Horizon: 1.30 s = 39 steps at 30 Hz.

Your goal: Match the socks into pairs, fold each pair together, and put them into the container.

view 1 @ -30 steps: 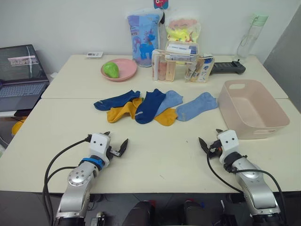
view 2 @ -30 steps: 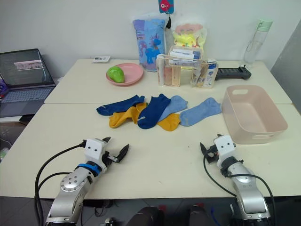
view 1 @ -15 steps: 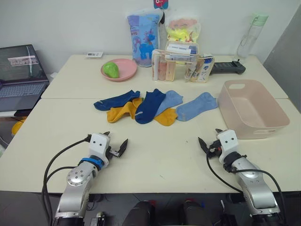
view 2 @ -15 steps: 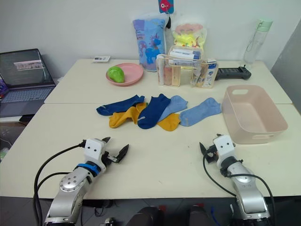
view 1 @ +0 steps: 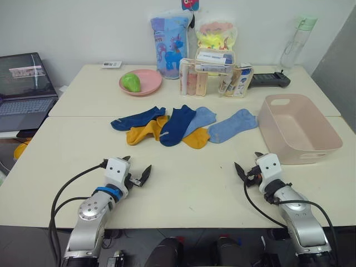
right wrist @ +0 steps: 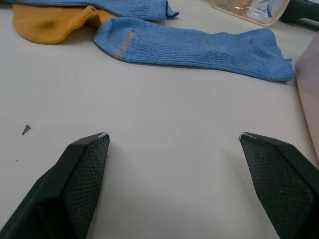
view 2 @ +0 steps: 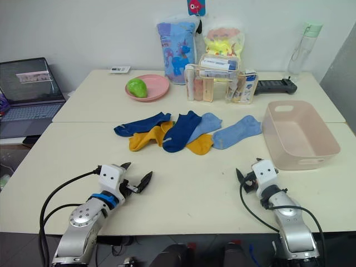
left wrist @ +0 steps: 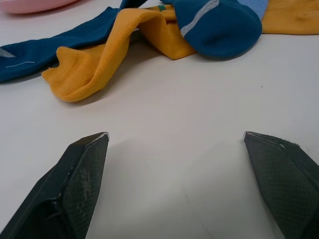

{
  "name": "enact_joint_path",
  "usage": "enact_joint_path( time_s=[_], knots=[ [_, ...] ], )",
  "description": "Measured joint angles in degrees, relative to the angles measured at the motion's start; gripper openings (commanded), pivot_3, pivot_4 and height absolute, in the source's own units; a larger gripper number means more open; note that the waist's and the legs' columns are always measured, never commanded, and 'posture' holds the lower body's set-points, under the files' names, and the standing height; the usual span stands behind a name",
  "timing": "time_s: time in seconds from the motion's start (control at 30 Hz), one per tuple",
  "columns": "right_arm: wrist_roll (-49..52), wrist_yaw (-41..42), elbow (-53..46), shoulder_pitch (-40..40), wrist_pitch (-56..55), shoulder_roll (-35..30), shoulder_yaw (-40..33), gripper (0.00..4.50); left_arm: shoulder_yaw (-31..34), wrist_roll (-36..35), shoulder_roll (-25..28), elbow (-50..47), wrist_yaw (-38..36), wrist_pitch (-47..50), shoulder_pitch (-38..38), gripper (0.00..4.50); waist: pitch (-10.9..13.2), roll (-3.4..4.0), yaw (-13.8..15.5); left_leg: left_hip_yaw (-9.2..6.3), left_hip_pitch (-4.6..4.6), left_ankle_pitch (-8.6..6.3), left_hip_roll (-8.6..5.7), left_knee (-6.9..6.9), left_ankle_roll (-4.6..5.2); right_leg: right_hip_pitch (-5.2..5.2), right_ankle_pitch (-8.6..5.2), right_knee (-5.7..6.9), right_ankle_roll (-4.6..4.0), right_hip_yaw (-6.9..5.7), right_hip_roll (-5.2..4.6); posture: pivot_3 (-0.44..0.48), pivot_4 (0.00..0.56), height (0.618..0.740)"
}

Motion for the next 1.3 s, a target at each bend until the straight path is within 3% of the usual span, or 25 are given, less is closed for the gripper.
enact_joint_path(
  time_s=[0.37,0.5,0.67,0.8,1.03,1.3],
  knots=[
    [0.28,0.40,-0.52,1.08,-0.51,0.14,-0.01,4.46,1.75,-3.45,0.03,-2.83,-1.27,-0.78,3.34,4.50,0.03,-0.05,0.03,0.05,0.06,0.00,0.01,-0.16,0.00,0.00,-0.01,-0.06,0.00,0.06,0.00,0.000,0.150,0.740],
    [2.19,2.50,-2.63,0.66,0.11,-0.05,0.06,4.46,3.11,-6.73,2.60,-7.49,-4.20,-0.20,3.51,4.50,0.04,-0.04,0.01,0.07,0.07,0.00,0.03,-0.19,0.00,0.00,-0.01,-0.06,-0.02,0.07,0.00,0.000,0.150,0.740],
    [6.12,7.01,-8.10,-8.60,6.67,-1.55,2.27,4.46,0.26,-7.57,6.56,-10.99,-9.60,0.82,0.60,4.50,0.07,-0.03,-0.17,0.10,0.25,0.01,0.02,-0.34,0.01,0.02,-0.03,-0.08,-0.05,0.11,0.00,0.000,0.150,0.740],
    [6.13,12.39,-8.70,-14.01,9.50,-5.81,6.78,4.46,-5.21,-4.34,6.29,-10.90,-9.42,2.68,-4.98,4.50,0.12,-0.16,0.34,0.06,0.31,0.01,0.02,-0.51,-0.01,0.04,-0.05,-0.27,-0.04,0.09,0.00,0.000,0.150,0.740],
    [7.08,13.95,-7.87,-16.38,12.67,-5.85,7.59,4.46,-12.76,3.63,2.03,-3.20,-4.72,5.07,-14.55,4.50,0.16,-0.23,0.66,0.11,0.31,0.05,0.02,-0.50,-0.05,0.08,-0.05,-0.12,-0.04,0.15,0.00,0.000,0.150,0.740],
    [6.29,13.63,-7.90,-14.15,12.80,-6.18,8.37,4.46,-14.45,10.25,-2.27,11.02,1.86,2.38,-22.33,4.50,0.21,-0.31,0.63,0.12,0.30,0.08,0.02,-0.49,-0.12,0.05,-0.04,-0.09,-0.03,0.15,0.00,0.000,0.150,0.740]
  ],
)
